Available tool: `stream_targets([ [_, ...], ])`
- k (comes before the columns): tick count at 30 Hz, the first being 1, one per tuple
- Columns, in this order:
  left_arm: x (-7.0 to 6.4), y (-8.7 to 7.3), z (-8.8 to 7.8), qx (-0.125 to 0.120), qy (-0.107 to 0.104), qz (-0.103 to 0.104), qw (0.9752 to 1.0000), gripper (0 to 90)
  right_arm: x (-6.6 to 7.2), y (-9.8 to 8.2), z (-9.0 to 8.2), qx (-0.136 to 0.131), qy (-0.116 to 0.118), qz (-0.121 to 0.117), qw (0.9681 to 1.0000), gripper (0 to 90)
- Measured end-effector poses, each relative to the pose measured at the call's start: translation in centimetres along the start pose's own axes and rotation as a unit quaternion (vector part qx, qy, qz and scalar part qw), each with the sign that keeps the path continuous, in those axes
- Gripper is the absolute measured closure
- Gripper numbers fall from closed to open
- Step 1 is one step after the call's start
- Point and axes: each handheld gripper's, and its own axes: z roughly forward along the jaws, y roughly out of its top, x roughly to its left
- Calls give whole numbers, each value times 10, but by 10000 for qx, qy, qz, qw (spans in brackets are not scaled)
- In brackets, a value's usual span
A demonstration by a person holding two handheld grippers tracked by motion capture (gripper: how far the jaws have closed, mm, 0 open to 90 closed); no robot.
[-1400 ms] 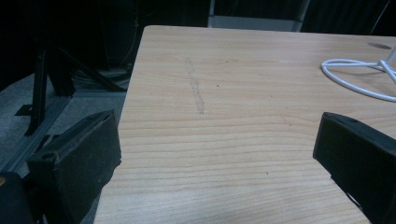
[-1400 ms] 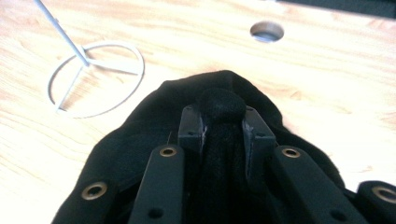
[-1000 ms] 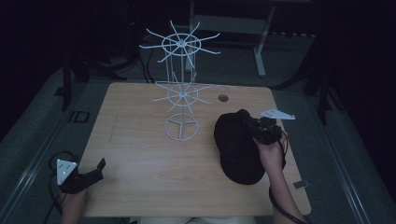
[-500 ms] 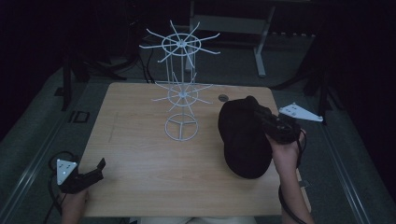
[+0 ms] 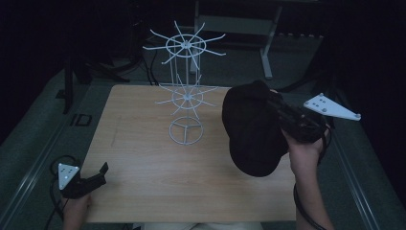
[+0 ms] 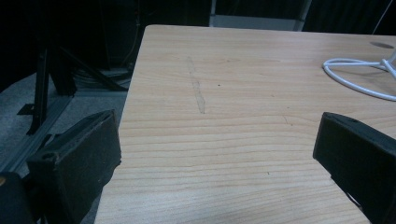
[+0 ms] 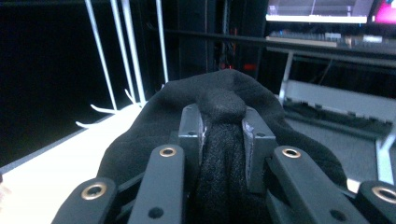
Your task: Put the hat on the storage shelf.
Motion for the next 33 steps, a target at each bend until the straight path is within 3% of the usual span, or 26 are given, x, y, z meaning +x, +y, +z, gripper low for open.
stream_targets([
  [7, 0, 0, 0, -13, 2, -20, 10000, 14, 22, 37, -10, -412, 205, -289, 9985, 738],
  [14, 0, 0, 0, 0, -6, -6, 10000, 15, 48, 80, -16, -790, 426, -636, 9939, 738],
  [19, 0, 0, 0, 0, -19, 1, 10000, 14, 59, 103, -9, -928, 599, -668, 9916, 737],
  [26, 1, 0, 0, -10, -45, -17, 10000, 15, 67, 115, 13, -857, 753, -692, 9911, 738],
  [33, 1, 0, 0, -15, -51, -18, 10000, 14, 65, 112, 38, -647, 836, -645, 9923, 737],
])
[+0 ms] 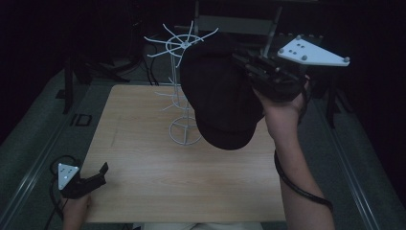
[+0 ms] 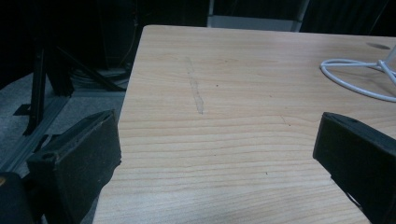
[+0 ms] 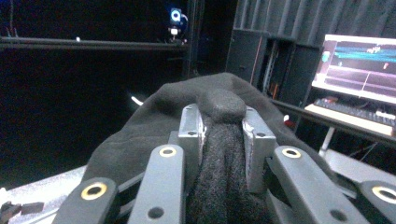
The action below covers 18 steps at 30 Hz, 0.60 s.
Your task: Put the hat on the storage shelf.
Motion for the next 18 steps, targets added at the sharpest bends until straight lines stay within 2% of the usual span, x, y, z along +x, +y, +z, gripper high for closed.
stream_targets([
  [7, 0, 0, 0, -1, 3, 12, 10000, 14, -1, -18, 8, 135, 107, 98, 9998, 736],
  [18, 0, 0, 0, 5, 5, 24, 10000, 15, 0, -48, 11, 387, 273, 175, 9987, 732],
])
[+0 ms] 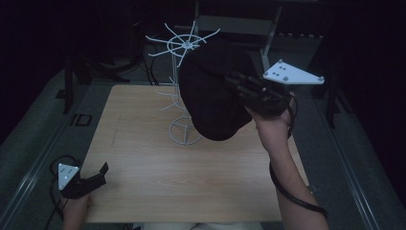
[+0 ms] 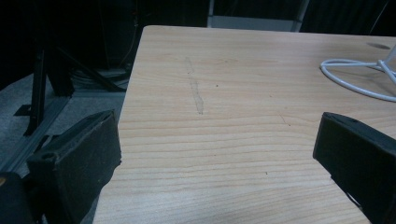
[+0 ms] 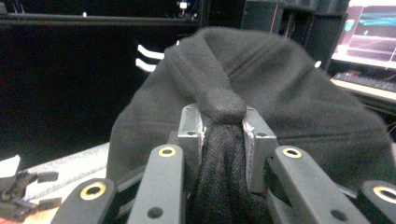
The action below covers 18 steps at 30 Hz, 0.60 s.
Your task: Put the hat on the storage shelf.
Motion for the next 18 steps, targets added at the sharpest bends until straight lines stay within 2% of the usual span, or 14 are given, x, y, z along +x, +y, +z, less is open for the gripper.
stream_targets([
  [10, 0, 0, 0, 1, -1, -26, 10000, 15, -6, -32, 10, 243, 105, 195, 9995, 722],
  [18, 0, 0, 0, -1, -3, -33, 10000, 14, -3, -45, 18, 320, 191, 246, 9990, 700],
])
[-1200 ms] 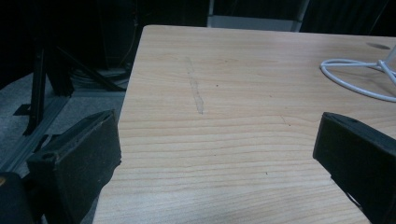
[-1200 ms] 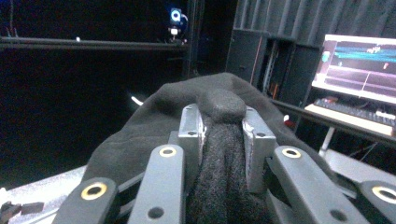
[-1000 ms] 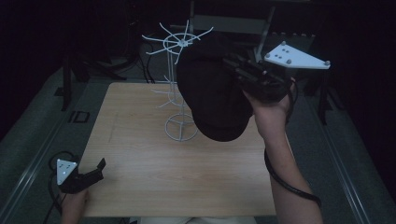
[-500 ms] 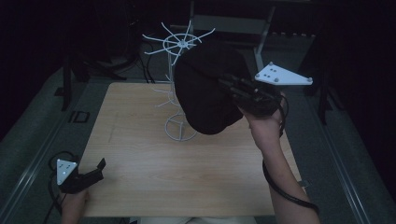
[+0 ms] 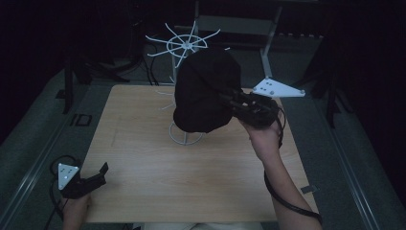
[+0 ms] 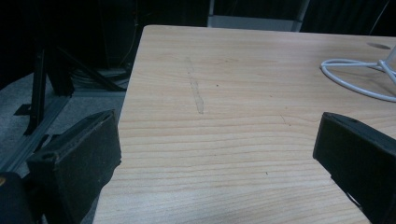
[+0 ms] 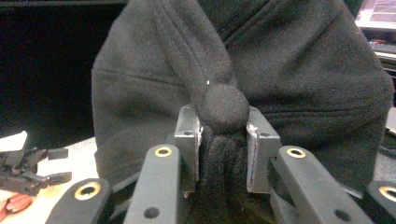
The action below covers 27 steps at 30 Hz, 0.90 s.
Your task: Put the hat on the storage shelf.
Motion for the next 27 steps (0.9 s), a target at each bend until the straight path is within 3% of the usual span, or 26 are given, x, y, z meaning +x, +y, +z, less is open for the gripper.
stream_targets([
  [6, 0, 0, 0, -5, -2, -5, 10000, 15, 2, -6, 4, 60, -48, -21, 10000, 664],
  [18, 0, 0, 0, 6, 3, 1, 10000, 15, 1, -11, -14, -150, -120, -41, 9998, 368],
  [22, 0, 0, 0, 5, 7, 4, 10000, 15, 0, -17, -23, -209, -185, -99, 9996, 314],
  [27, 0, 0, 0, 7, 14, 8, 10000, 15, -6, -30, -31, -212, -221, 23, 9995, 225],
])
